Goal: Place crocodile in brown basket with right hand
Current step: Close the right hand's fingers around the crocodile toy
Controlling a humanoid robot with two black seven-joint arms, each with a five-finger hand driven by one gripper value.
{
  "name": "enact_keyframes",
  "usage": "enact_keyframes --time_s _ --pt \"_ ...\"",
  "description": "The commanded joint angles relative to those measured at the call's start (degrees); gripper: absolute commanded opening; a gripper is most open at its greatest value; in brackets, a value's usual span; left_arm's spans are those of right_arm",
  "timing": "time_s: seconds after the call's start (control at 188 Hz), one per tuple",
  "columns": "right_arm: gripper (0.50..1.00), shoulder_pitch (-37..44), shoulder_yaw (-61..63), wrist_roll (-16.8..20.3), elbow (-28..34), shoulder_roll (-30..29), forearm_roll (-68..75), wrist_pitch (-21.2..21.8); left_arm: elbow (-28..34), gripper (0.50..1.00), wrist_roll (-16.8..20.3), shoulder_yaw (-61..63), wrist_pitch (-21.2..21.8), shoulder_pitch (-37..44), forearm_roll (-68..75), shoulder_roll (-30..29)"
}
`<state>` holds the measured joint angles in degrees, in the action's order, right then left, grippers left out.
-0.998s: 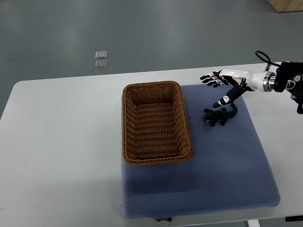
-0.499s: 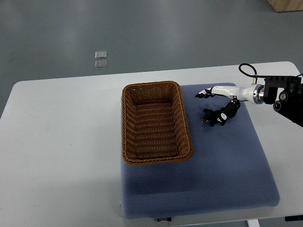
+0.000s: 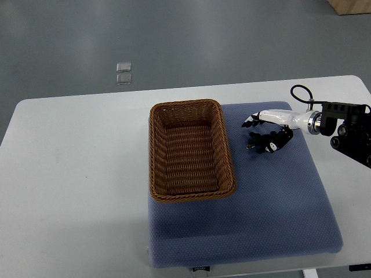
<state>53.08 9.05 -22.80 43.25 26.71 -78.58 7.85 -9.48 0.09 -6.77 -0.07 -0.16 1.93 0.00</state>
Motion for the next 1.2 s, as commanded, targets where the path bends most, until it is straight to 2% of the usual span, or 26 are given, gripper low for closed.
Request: enact_keyframes --time_s 0.0,0.058,0.17,0.249,0.313,0.61,1.194 --pt "0.75 0.0 -0.1 0.0 0.0 0.0 0.0 0.0 0.0 1.0 0.0 0.0 0.0 0.0 0.0 0.0" --pt "0.725 0.0 -0.1 -0.1 0.0 0.0 0.0 0.0 0.0 1.0 0.0 0.0 0.0 0.0 0.0 0.0" --pt "0.721 -0.1 -0.1 -0.1 0.1 0.1 0.0 0.0 0.0 1.0 0.0 0.0 0.0 0.0 0.0 0.0" --pt "0.686 -0.1 -0.1 -0.3 0.3 0.1 0.0 0.0 0.0 1.0 0.0 0.0 0.0 0.0 0.0 0.0" --pt "0.678 -0.1 -0.1 -0.8 0.5 0.1 0.0 0.0 0.0 1.0 0.0 0.0 0.0 0.0 0.0 0.0" --pt "0.5 -0.1 -0.8 -1.9 0.6 0.4 -0.4 -0.3 0.0 1.0 0.0 0.0 0.0 0.0 0.0 0.0" --pt "0.5 0.0 -0.8 -3.4 0.6 1.2 -0.9 -2.3 0.0 1.0 0.0 0.0 0.0 0.0 0.0 0.0"
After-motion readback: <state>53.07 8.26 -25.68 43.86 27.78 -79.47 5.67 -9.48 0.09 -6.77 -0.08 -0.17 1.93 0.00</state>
